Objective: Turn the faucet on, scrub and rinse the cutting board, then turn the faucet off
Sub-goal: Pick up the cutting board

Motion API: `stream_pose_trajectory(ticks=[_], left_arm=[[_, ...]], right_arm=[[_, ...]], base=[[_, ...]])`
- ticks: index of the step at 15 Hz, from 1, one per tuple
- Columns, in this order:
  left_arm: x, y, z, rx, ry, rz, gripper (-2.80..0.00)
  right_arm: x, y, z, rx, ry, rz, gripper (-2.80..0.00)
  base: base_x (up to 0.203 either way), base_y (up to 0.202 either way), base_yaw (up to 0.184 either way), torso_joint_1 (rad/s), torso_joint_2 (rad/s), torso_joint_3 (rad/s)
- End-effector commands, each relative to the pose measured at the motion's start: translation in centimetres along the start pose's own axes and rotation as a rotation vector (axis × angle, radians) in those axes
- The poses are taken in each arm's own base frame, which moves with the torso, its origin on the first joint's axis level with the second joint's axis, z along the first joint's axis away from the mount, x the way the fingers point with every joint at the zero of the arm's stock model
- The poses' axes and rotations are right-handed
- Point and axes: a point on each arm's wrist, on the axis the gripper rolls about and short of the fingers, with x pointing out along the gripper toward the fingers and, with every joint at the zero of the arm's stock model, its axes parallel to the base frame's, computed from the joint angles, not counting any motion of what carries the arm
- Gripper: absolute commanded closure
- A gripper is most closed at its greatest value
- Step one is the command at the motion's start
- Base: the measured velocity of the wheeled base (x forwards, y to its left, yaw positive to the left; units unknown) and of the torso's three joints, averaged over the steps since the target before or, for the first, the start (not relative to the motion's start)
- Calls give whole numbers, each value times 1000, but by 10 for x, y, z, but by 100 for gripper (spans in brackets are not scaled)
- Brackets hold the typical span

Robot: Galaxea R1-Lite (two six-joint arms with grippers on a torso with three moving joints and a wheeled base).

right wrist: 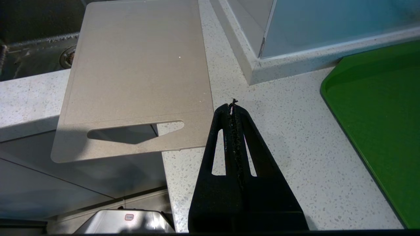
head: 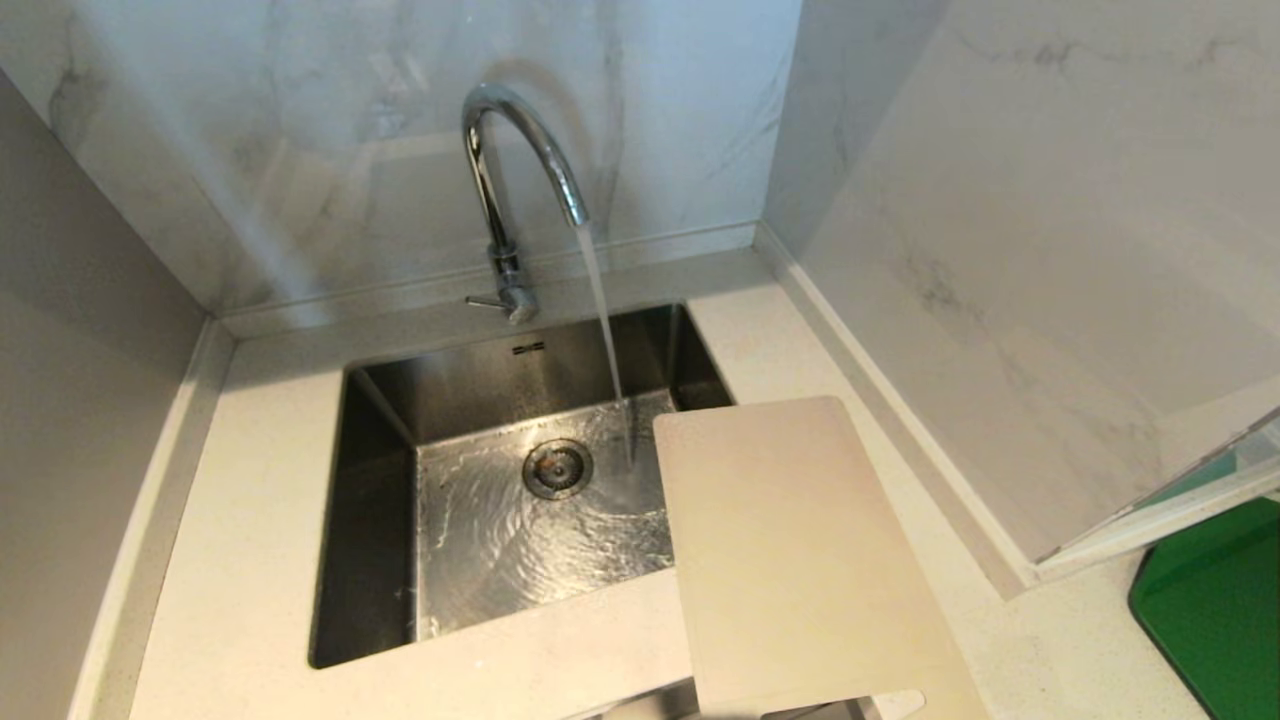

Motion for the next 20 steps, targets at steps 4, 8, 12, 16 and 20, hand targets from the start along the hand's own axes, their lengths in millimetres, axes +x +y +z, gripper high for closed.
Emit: stream_pose_trajectory(ticks=[4,8,12,16,20], left_arm=[[-16,-2,-10,9,-161,-25,0],[-15,-2,-11,-82,-139,-31,0],[-15,-1,-11,-127,-137,-7,0],[-15,-1,-11,-127,-135,-5,0],[-15,-1,-11,-128,-135,-5,0]], right_arm=[[0,0,0,0,2,2,0],[0,0,0,0,2,2,0],[0,0,0,0,2,2,0],[0,0,0,0,2,2,0],[0,0,0,0,2,2,0]], base=[[0,0,0,0,0,0],[0,0,0,0,0,0],[0,0,0,0,0,0],[0,0,0,0,0,0],[0,0,0,0,0,0]])
